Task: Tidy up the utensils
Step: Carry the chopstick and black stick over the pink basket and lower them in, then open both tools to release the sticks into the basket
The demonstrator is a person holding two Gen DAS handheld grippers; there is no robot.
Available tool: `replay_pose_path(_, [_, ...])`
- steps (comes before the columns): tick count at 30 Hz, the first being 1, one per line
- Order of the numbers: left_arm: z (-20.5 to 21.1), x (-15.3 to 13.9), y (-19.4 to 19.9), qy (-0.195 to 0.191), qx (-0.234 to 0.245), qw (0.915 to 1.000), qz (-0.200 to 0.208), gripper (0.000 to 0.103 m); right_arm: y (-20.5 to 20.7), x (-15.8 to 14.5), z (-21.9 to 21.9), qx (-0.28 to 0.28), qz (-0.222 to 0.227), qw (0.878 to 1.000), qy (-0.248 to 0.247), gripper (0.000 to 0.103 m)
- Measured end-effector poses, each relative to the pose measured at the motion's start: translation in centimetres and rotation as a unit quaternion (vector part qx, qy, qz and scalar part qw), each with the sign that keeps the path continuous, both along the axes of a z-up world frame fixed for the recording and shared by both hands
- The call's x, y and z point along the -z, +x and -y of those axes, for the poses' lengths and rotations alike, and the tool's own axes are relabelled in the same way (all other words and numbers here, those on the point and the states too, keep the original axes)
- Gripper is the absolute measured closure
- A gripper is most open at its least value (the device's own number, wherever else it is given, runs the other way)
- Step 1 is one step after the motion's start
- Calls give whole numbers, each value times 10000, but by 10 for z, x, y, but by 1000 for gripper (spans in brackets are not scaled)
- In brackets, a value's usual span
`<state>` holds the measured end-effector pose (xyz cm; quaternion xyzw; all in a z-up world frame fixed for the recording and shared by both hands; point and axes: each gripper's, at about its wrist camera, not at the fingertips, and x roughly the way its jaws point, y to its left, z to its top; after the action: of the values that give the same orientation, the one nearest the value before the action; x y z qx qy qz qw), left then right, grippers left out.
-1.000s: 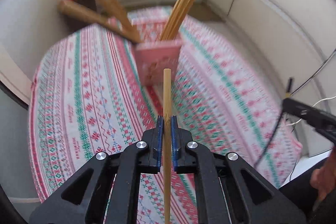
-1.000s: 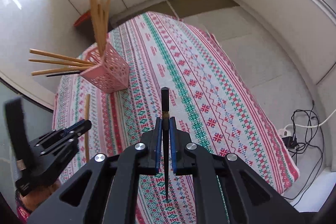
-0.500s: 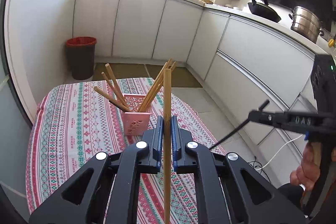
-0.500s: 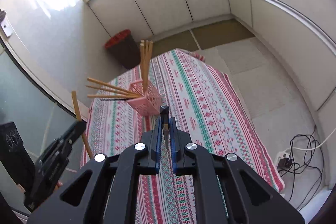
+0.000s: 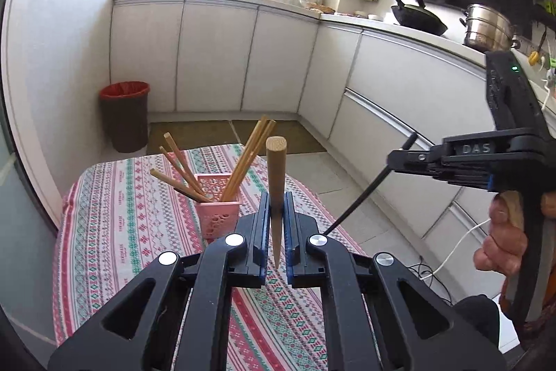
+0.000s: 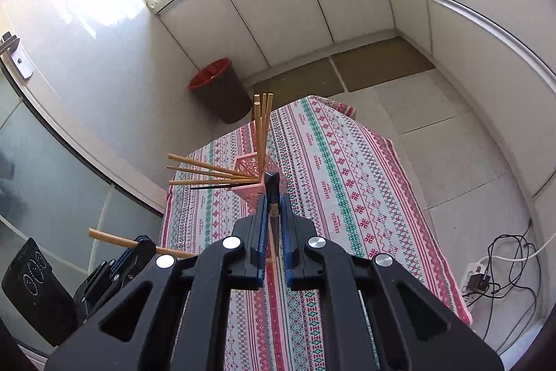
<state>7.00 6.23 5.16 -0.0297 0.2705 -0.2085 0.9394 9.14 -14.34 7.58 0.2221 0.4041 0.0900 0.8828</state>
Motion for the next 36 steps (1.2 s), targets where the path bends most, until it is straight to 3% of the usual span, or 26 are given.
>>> replay_pose_path(5, [-2,-16,25,101,-190,9998,16,97,6,-19,0,-36,176,9998,-28,95])
replay_pose_path(14, [-2,-70,70,91,-522,9964,656,97,32,-69,-8,-167,756,9969,-144,95])
replay_pose_path(18, [3,-67,99,236,-795,9934,798,97,52,-76,-16,-222,915,9954,-196,95])
replay_pose_path(21, [8,-42,127,346,-884,9935,623,95,66,-70,-23,-238,954,9949,-243,95])
replay_pose_path(23, [7,-16,143,380,-1004,9939,266,85,77,-62,-28,-250,908,9953,-221,95])
replay_pose_path(25, [-6,-7,140,108,-1122,9935,185,84,87,-53,-32,-263,858,9958,-197,95])
replay_pose_path(28, [-27,-15,120,-204,-1380,9894,402,75,98,-43,-40,-287,847,9956,-295,95])
replay_pose_path(30, [-41,-23,108,-383,-1577,9853,541,59,101,-37,-47,-280,892,9947,-417,95])
replay_pose_path(32, [-51,-29,102,-411,-1775,9815,587,52,107,-32,-54,-257,932,9940,-505,95])
replay_pose_path(36, [-68,-33,101,-547,-1889,9788,572,52,120,-19,-72,-291,921,9933,-628,95])
